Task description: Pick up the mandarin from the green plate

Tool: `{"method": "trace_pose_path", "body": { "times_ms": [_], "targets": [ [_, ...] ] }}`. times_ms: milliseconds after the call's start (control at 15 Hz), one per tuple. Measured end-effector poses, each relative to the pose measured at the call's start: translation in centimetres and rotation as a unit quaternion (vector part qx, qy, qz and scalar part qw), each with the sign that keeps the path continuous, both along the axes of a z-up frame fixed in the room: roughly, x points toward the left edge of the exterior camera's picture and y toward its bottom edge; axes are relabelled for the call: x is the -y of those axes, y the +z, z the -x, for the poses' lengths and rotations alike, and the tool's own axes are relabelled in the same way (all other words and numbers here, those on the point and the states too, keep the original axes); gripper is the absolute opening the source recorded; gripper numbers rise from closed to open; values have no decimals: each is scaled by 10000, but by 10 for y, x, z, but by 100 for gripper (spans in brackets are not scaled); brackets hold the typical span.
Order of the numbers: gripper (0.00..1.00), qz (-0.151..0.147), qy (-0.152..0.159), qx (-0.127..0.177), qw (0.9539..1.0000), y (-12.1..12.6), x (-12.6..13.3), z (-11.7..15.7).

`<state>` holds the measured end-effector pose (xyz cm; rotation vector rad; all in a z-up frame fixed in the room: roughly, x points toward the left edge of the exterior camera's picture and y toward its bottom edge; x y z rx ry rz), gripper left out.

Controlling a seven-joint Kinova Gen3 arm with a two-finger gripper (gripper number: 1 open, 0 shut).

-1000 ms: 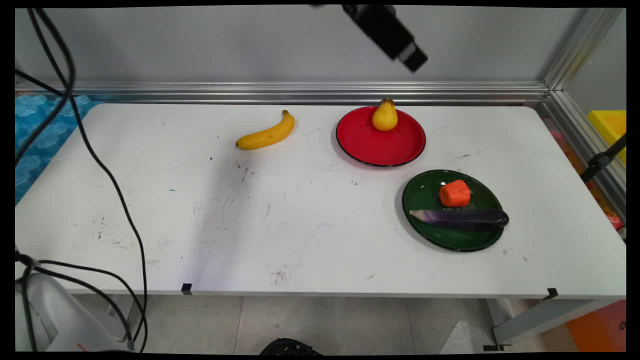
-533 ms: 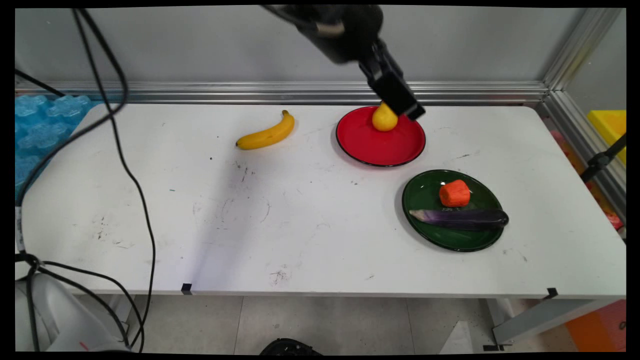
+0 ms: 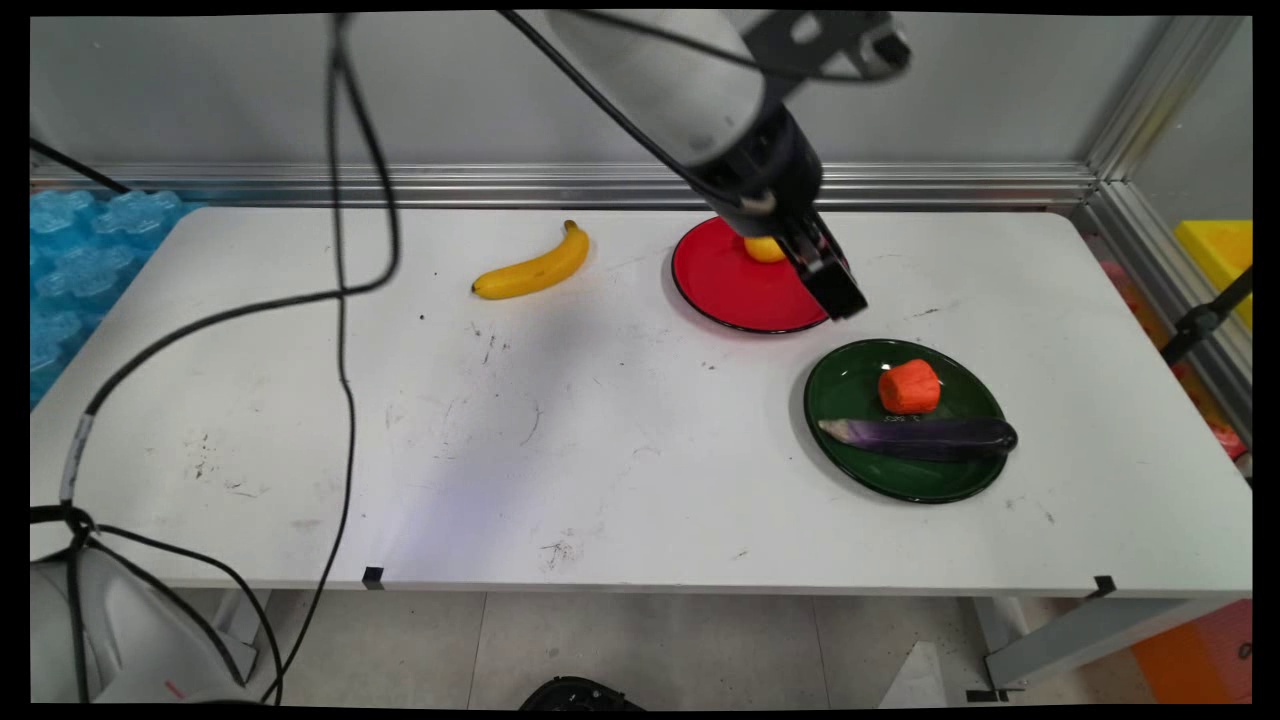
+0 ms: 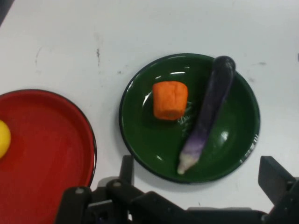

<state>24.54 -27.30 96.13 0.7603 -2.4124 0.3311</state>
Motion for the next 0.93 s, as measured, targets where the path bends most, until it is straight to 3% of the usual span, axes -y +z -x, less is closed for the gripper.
{"method": "trace_pose_path", "body": {
  "times_ms": [467,933],
  "targets": [
    [100,-34,93,313,9995,-73,40,63],
    [100,-149,129,537,9984,-137,79,107]
  ]
}}
